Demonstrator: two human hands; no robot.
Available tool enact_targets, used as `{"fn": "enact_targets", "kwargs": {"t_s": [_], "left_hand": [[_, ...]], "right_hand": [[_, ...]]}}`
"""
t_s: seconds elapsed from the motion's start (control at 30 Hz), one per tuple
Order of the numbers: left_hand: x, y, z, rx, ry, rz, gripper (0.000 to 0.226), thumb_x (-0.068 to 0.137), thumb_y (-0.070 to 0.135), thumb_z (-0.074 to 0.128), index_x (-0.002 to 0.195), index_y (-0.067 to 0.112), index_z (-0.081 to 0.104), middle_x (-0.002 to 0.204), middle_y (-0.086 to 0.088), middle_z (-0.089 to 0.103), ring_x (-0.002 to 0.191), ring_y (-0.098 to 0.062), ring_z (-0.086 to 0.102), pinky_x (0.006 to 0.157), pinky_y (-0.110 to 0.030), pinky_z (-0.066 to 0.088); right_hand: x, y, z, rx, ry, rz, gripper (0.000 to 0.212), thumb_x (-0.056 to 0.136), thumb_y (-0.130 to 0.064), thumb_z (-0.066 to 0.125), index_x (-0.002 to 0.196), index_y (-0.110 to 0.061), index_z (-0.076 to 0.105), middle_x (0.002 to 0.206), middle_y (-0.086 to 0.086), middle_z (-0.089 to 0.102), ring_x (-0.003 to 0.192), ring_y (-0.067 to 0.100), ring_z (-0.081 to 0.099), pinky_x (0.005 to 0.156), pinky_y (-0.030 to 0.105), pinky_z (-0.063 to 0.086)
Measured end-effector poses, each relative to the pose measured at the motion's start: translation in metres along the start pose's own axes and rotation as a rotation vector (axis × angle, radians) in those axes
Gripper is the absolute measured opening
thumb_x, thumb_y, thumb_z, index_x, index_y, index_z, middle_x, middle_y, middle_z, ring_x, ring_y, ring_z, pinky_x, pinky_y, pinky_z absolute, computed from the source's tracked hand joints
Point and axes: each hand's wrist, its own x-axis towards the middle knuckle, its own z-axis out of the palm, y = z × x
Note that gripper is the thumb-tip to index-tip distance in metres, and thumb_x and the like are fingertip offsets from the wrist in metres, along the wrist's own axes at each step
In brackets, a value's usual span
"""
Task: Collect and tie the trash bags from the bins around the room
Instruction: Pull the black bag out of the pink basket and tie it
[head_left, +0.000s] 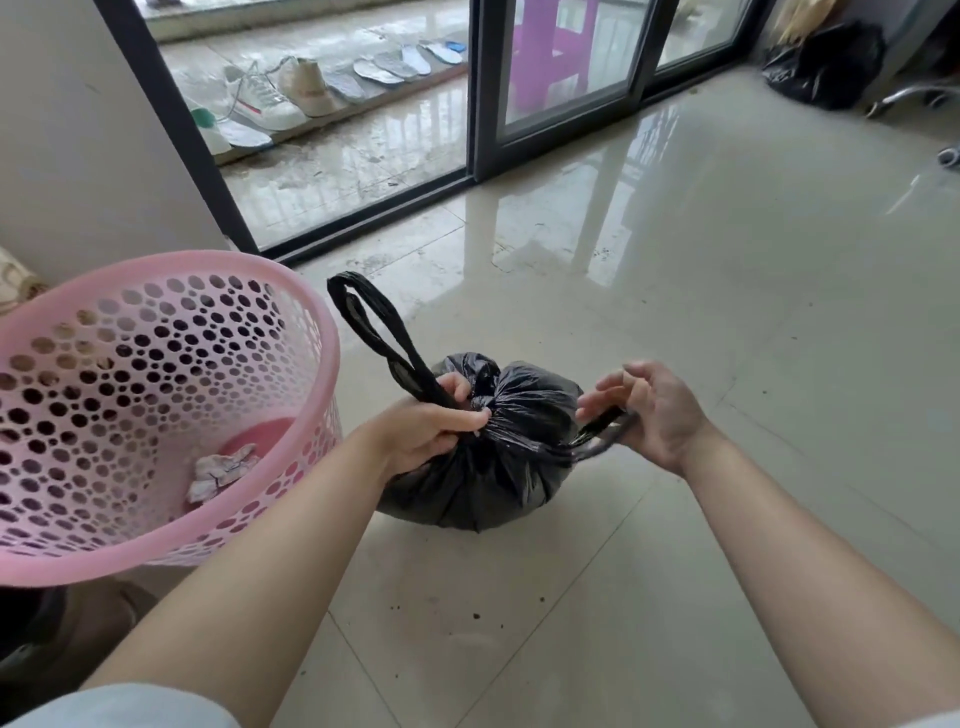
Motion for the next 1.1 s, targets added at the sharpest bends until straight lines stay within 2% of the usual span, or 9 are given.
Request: {"fn": "enact_targets", "kwargs": {"t_s": [0.1,0.23,0.3,0.4,0.5,0.7,0.87,1.0,1.1], "left_hand": [[-0.003,0.0,0.002,0.125,-0.107,-0.037,0.041,0.075,-0.008,0.059,0.061,0.018,0.031,0.042,0.011,0.048,0.041,0.002,0.05,0.034,-0.008,0.026],[-0.005,0.007,0.015,0.278,-0.317,-0.087,0.042,0.059,-0.003,0.065,0.048,0.025,0.036,0.04,0.013,0.044,0.043,0.001,0.051,0.04,-0.008,0.03],[-0.005,0.011,0.023,0.317,-0.401,-0.094,0.043,0.054,0.001,0.068,0.042,0.027,0.036,0.039,0.014,0.04,0.042,-0.003,0.047,0.043,-0.012,0.031],[-0.003,0.015,0.027,0.351,-0.376,-0.063,0.046,0.06,-0.007,0.061,0.038,0.026,0.037,0.04,0.015,0.038,0.045,-0.003,0.048,0.046,-0.012,0.033],[-0.001,0.012,0.029,0.357,-0.255,0.001,0.047,0.063,-0.009,0.061,0.038,0.024,0.038,0.044,0.012,0.04,0.048,-0.005,0.048,0.05,-0.016,0.034],[0.016,-0.011,0.033,0.694,0.494,0.273,0.032,0.076,-0.005,0.06,0.05,0.009,0.047,0.055,-0.004,0.048,0.057,-0.018,0.043,0.058,-0.026,0.034],[0.012,-0.017,0.042,0.906,0.603,0.328,0.021,0.079,-0.009,0.047,0.085,0.01,0.04,0.083,-0.018,0.048,0.078,-0.03,0.045,0.066,-0.035,0.032],[0.013,-0.013,0.043,1.033,0.631,0.14,0.028,0.088,-0.004,0.037,0.115,0.003,0.038,0.096,-0.025,0.054,0.092,-0.039,0.055,0.074,-0.042,0.04],[0.015,-0.008,0.043,1.176,0.566,0.004,0.03,0.088,-0.003,0.035,0.117,0.003,0.042,0.107,-0.025,0.059,0.101,-0.04,0.056,0.074,-0.038,0.04]], "right_hand": [[0.002,-0.012,0.008,-0.44,0.144,-0.196,0.027,0.093,-0.005,0.034,0.078,-0.015,0.054,0.085,0.005,0.064,0.096,0.026,0.055,0.07,0.028,0.043],[-0.002,-0.016,0.02,-0.888,-0.083,-0.178,0.057,0.083,0.013,0.03,0.111,-0.028,0.057,0.136,0.009,0.053,0.128,0.046,0.039,0.107,0.053,0.035],[-0.005,-0.017,0.027,-0.994,-0.194,-0.125,0.066,0.081,0.014,0.032,0.127,-0.029,0.051,0.143,0.005,0.046,0.131,0.04,0.039,0.113,0.045,0.03],[-0.009,-0.013,0.03,-1.088,-0.304,0.004,0.066,0.079,0.015,0.034,0.13,-0.023,0.052,0.129,0.002,0.056,0.123,0.017,0.048,0.111,0.031,0.034],[-0.011,-0.008,0.027,-1.13,-0.271,0.089,0.051,0.079,0.01,0.039,0.117,-0.014,0.062,0.102,0.005,0.062,0.097,0.019,0.055,0.091,0.032,0.043],[-0.004,0.007,0.043,-0.954,-0.029,0.034,0.036,0.085,0.001,0.035,0.109,0.004,0.062,0.099,0.016,0.062,0.099,0.026,0.057,0.083,0.031,0.043],[-0.003,0.016,0.052,-0.957,-0.012,0.089,0.024,0.085,0.001,0.033,0.077,0.001,0.055,0.078,0.016,0.052,0.067,0.026,0.045,0.064,0.032,0.036],[0.005,0.02,0.057,-0.916,-0.01,0.103,0.037,0.084,0.002,0.032,0.114,0.02,0.045,0.124,0.034,0.051,0.098,0.034,0.056,0.093,0.043,0.042],[0.006,0.025,0.052,-0.932,-0.053,0.107,0.035,0.084,0.003,0.033,0.11,0.022,0.047,0.097,0.031,0.058,0.078,0.019,0.043,0.072,0.035,0.039]]}}
